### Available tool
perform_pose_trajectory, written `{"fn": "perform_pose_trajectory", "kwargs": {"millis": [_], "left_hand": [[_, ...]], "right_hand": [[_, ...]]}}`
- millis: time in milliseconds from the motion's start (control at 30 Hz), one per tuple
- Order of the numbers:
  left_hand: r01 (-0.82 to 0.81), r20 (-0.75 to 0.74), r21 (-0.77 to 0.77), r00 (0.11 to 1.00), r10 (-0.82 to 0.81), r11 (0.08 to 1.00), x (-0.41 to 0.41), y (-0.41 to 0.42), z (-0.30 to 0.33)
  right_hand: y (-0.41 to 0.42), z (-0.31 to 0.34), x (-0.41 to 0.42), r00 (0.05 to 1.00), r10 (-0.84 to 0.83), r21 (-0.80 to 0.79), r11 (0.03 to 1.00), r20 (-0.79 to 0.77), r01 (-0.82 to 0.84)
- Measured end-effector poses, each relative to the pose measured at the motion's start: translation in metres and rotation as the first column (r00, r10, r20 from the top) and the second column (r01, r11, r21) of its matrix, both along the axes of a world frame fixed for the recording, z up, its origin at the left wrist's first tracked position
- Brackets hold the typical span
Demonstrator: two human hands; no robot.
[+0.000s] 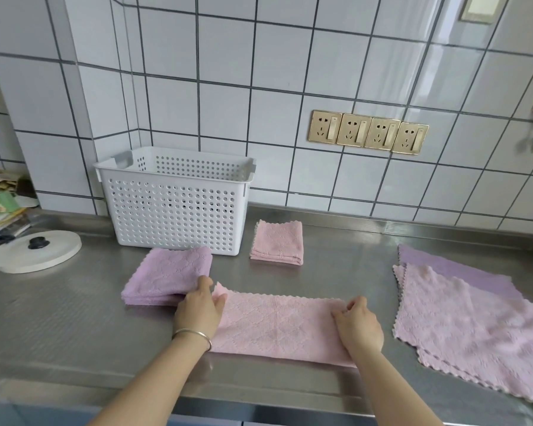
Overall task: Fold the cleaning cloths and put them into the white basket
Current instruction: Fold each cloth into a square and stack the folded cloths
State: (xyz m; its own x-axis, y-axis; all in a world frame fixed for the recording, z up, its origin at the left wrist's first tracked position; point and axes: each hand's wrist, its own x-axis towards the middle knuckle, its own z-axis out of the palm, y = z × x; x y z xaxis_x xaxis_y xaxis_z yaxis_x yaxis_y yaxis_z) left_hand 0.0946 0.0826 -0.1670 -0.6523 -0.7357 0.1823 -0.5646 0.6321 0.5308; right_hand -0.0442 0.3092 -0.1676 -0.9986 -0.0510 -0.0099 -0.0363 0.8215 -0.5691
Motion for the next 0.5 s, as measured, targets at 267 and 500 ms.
{"fn": "perform_pose_trajectory", "kwargs": {"millis": [267,500], "left_hand": [[0.386,0.257,-0.267,0.912,-0.320,0.883,0.006,0.027,-0.009],[0.530,0.516,0.005,0.725,-0.456,0.848,-0.011,0.056,-0.012]], "right_hand": [[0.004,0.005,0.015,0.995,0.012,-0.063,0.998,-0.096,-0.018],[0.018,0.004,0.040,0.999,0.017,0.034,0.999,-0.032,-0.016]]}}
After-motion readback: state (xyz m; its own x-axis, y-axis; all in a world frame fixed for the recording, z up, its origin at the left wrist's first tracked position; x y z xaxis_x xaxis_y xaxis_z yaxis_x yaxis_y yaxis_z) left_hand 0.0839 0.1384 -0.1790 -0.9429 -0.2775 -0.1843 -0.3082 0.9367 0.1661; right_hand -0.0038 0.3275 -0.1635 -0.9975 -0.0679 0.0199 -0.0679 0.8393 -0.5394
